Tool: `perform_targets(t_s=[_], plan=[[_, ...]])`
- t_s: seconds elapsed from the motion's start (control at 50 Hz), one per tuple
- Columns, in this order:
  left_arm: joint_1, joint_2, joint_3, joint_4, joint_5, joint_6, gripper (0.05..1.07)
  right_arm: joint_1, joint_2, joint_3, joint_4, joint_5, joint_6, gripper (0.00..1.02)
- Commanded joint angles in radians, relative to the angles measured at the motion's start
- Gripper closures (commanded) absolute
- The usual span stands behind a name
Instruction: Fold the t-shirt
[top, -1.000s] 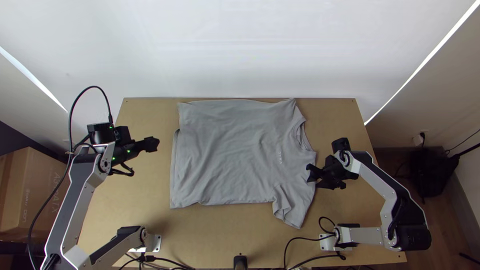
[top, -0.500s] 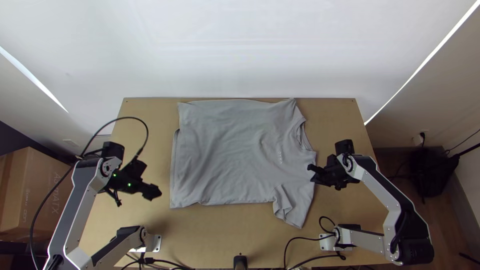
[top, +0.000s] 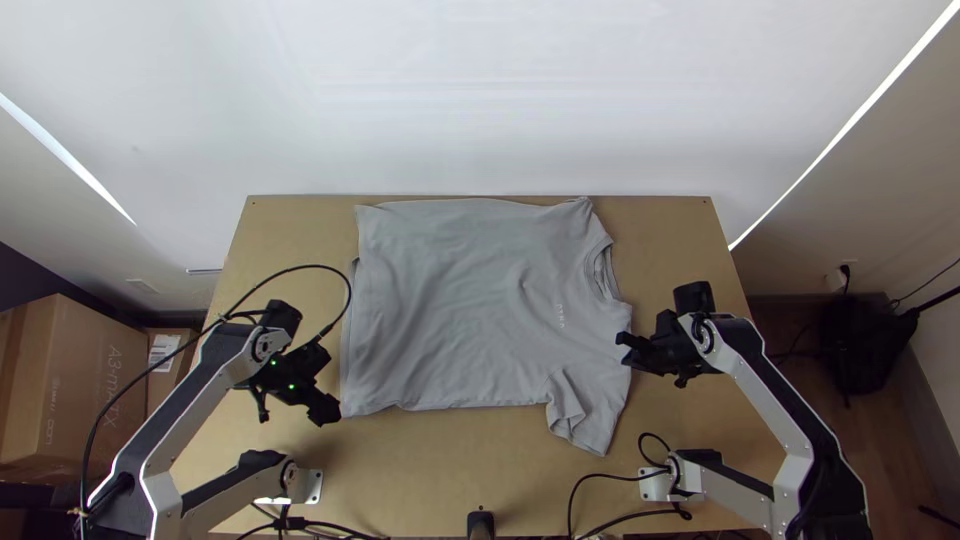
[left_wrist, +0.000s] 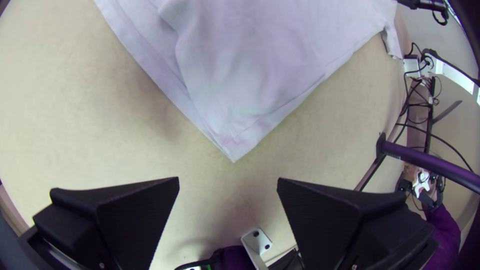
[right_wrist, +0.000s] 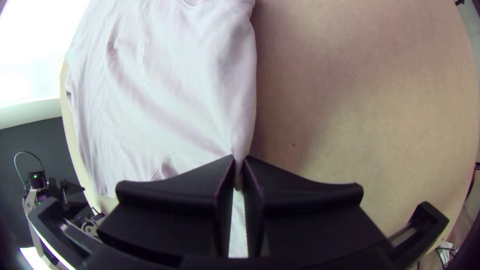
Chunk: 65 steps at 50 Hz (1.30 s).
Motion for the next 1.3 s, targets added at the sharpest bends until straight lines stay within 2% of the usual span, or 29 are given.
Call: perform_targets(t_s=[0.0, 0.08, 0.18, 0.4, 0.52, 0.66, 0.7, 0.76, 0.8, 0.86, 0.94, 1.02, 1.06, 1.28], plan=[[-0.065, 0.044, -0.034, 0.014, 0.0, -0.043, 0.11, 0.007, -0.034, 0.029, -0.031, 0.003, 0.016, 1.0], [-0.113, 0.073, -0.035, 0.058, -0.002, -0.089, 0.11, 0.007, -0.041, 0.026, -0.035, 0.003, 0.021, 1.0], [-0.151, 0.117, -0.032, 0.093, 0.0, -0.125, 0.17, 0.007, -0.051, 0.017, -0.037, 0.005, 0.024, 1.0], [-0.175, 0.185, -0.035, 0.123, 0.0, -0.134, 0.17, 0.005, -0.074, 0.005, -0.037, 0.009, 0.029, 1.0], [-0.175, 0.211, -0.038, 0.142, 0.0, -0.138, 0.31, 0.005, -0.085, -0.002, -0.037, 0.009, 0.029, 1.0], [-0.183, 0.248, -0.041, 0.156, 0.0, -0.138, 0.32, 0.005, -0.099, -0.006, -0.037, 0.011, 0.03, 1.0], [-0.189, 0.251, -0.046, 0.172, 0.0, -0.138, 0.4, 0.005, -0.1, -0.006, -0.037, 0.011, 0.03, 1.0], [-0.197, 0.249, -0.054, 0.205, 0.0, -0.148, 0.6, 0.005, -0.103, -0.006, -0.037, 0.011, 0.032, 1.0], [-0.197, 0.245, -0.058, 0.227, 0.004, -0.171, 0.69, 0.005, -0.107, -0.006, -0.037, 0.011, 0.032, 1.0], [-0.198, 0.237, -0.066, 0.23, 0.021, -0.175, 0.74, 0.005, -0.11, -0.006, -0.037, 0.011, 0.035, 1.0], [-0.206, 0.22, -0.086, 0.248, 0.027, -0.178, 0.75, 0.005, -0.114, -0.003, -0.037, 0.014, 0.035, 1.0], [-0.217, 0.191, -0.104, 0.277, 0.032, -0.178, 0.92, -0.003, -0.116, -0.002, -0.037, 0.018, 0.035, 1.0], [-0.217, 0.163, -0.112, 0.304, 0.032, -0.177, 1.05, -0.009, -0.116, 0.0, -0.037, 0.021, 0.033, 1.0], [-0.108, 0.067, -0.058, 0.319, 0.034, -0.178, 1.05, -0.019, -0.136, 0.029, -0.049, 0.072, 0.033, 1.0]])
